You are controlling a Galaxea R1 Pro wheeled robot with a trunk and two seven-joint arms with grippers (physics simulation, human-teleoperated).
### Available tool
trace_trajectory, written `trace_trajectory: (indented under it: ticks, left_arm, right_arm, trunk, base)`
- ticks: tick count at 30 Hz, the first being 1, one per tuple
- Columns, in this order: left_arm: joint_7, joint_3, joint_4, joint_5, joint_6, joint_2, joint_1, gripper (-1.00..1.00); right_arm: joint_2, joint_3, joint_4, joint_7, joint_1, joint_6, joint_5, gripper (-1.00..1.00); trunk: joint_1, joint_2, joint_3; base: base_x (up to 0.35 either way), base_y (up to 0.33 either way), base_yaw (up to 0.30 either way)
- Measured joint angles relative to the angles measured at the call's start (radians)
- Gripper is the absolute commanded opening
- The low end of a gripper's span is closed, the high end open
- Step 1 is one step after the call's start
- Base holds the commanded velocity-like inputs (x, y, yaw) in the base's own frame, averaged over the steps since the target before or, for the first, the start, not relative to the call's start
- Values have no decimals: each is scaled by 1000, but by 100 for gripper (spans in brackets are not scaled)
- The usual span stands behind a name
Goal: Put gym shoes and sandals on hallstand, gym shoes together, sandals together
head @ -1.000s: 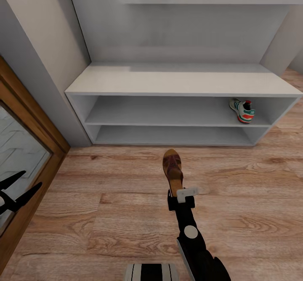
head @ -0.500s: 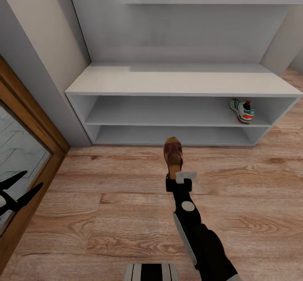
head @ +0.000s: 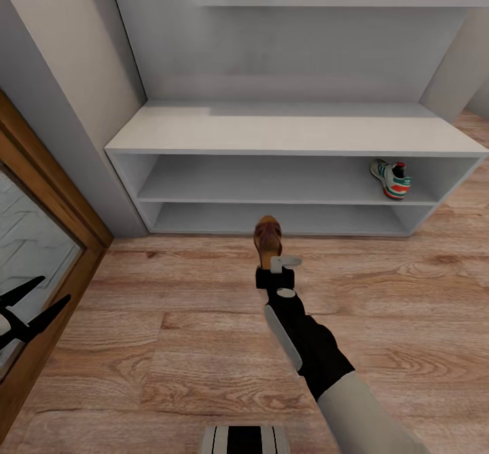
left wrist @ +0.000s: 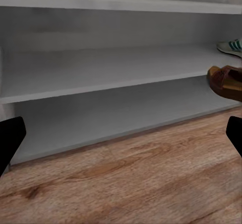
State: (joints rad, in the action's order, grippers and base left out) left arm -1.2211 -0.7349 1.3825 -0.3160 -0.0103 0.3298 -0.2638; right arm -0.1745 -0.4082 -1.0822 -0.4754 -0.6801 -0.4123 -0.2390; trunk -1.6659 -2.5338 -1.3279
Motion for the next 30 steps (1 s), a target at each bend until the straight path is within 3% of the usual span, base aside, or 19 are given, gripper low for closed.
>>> trace_trajectory:
  ticks: [9,30]
  left_arm:
    - [0,0,0,0,0,0,0,100]
    - [0,3,0,0,0,-2,0,100]
  right_arm:
    - [0,-40,33,-14,-39,-4,-50,-100]
    - [0,-163,41,-35,-51,-11,-60,-100]
  trunk:
    - [0,0,0]
    - [0,0,0]
  base:
    - [0,0,0]
    - [0,0,0]
